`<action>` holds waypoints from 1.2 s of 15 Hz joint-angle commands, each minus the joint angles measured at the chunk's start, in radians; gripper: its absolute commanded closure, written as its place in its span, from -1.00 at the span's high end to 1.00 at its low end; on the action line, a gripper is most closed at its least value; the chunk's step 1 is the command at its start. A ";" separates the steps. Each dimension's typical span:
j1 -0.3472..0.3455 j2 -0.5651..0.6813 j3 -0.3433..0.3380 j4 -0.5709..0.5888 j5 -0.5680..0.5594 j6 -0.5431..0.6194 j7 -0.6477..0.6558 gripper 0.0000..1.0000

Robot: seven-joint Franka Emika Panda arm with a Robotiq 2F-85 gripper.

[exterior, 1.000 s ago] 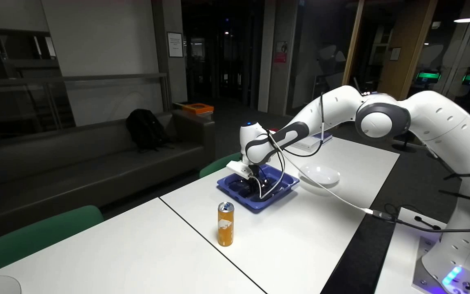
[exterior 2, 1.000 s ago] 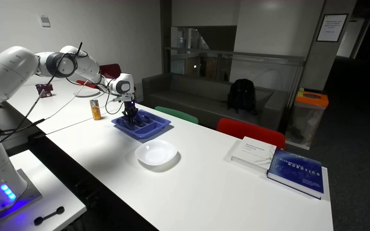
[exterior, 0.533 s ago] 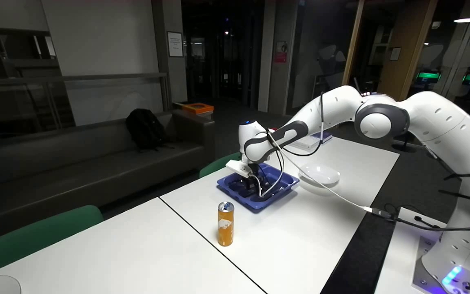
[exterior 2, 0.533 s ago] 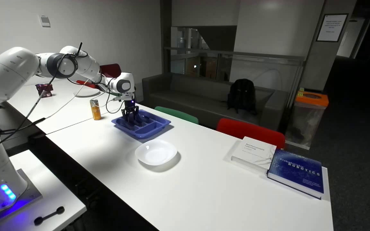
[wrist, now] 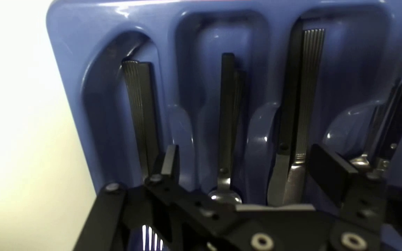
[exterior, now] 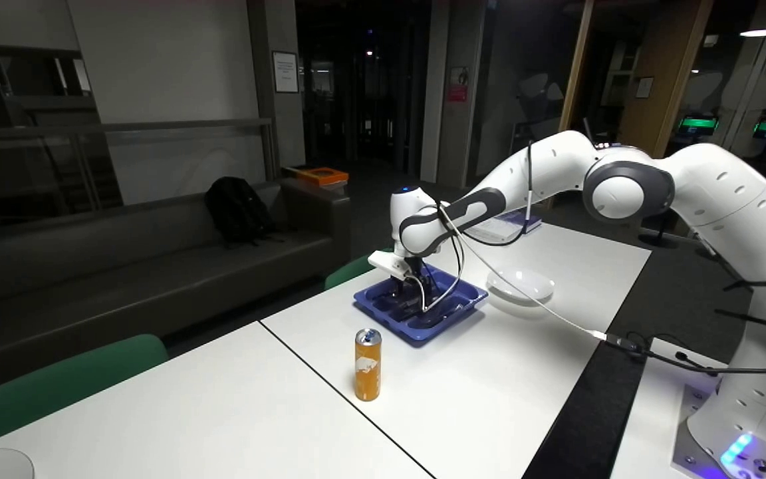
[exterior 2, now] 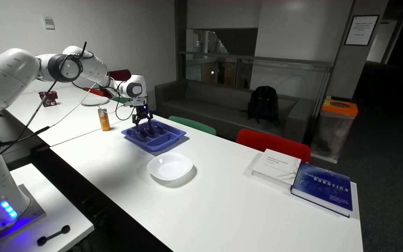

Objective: Pick up the spoon from the table and put it in the blue plate.

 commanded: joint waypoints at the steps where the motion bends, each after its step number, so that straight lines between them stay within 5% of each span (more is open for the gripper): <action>1: 0.015 -0.157 -0.022 -0.181 -0.014 0.043 0.038 1.00; 18: -0.047 -0.652 -0.118 -0.948 -0.076 0.485 0.206 1.00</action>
